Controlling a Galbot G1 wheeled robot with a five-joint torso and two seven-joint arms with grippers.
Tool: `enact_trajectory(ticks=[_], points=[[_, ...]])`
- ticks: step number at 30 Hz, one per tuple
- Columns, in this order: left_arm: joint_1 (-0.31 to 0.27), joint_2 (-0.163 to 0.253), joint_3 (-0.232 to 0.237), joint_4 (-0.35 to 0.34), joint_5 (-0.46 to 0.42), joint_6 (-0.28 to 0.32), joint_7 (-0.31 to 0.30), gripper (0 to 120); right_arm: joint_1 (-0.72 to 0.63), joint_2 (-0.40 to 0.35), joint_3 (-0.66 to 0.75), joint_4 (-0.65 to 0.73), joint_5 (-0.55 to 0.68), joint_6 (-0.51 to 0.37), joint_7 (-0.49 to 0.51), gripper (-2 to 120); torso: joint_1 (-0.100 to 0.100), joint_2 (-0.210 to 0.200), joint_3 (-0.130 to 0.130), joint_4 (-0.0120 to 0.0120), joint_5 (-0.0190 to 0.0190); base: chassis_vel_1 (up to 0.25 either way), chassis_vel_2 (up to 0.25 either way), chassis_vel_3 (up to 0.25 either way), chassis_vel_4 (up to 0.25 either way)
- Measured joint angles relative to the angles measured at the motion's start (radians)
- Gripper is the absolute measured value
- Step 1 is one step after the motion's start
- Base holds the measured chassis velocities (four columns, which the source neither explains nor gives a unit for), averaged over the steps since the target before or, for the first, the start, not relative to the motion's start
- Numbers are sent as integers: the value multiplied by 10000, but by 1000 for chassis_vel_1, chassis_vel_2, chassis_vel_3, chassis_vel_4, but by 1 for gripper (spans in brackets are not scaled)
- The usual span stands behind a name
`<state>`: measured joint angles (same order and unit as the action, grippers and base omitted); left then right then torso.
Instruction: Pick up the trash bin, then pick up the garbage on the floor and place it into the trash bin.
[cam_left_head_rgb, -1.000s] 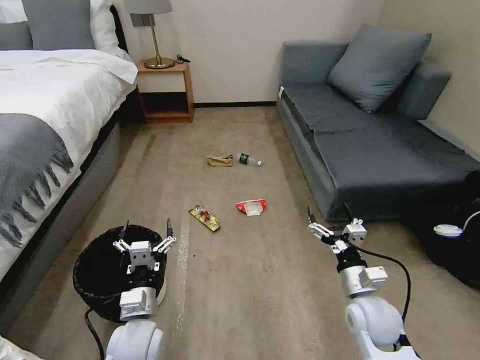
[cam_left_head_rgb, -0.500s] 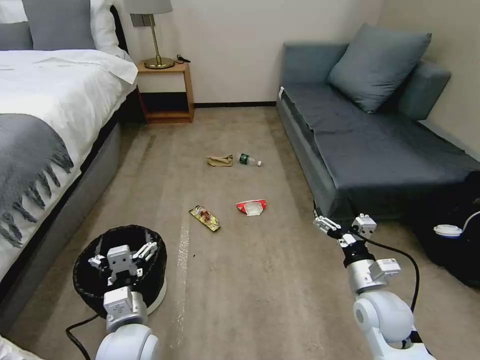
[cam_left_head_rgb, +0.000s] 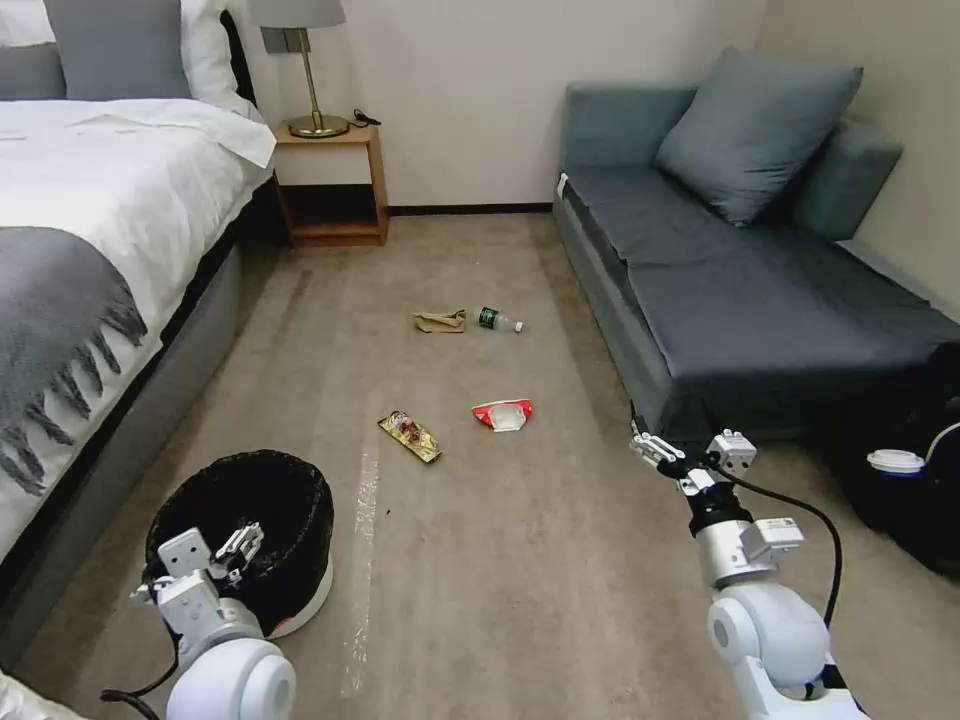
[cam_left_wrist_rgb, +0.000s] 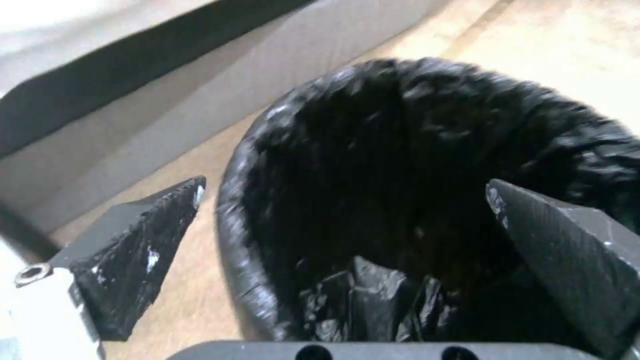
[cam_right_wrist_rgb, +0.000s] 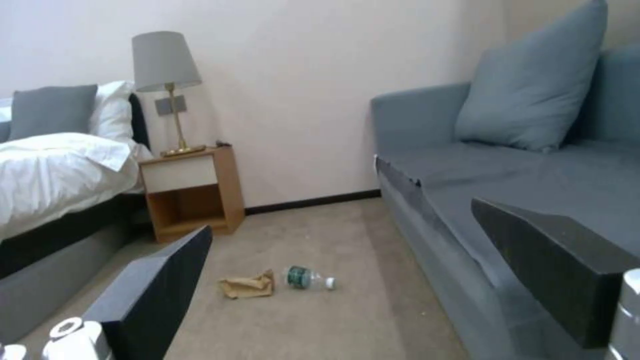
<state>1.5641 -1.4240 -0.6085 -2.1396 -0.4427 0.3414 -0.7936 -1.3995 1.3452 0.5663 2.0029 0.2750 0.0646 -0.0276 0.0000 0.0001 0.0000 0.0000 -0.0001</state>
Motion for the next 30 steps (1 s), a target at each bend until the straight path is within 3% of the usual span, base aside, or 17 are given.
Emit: enact_trajectory(ticks=[12,22,30], points=[[-106,-89,-359,45,-1122,57,-774,100,32,87,-126,-316,-211,82,1,100,0,0,0,0,1,0,0,0,0],[-528,35,-1095,436,-2599,405,-1015,100,7,129,-144,-365,-265,103,1,100,0,0,0,0,0,0,0,0,0],[-772,152,-1220,689,-3032,582,-1019,100,-29,235,-217,-466,-416,273,1,100,0,0,0,0,1,0,0,0,0]])
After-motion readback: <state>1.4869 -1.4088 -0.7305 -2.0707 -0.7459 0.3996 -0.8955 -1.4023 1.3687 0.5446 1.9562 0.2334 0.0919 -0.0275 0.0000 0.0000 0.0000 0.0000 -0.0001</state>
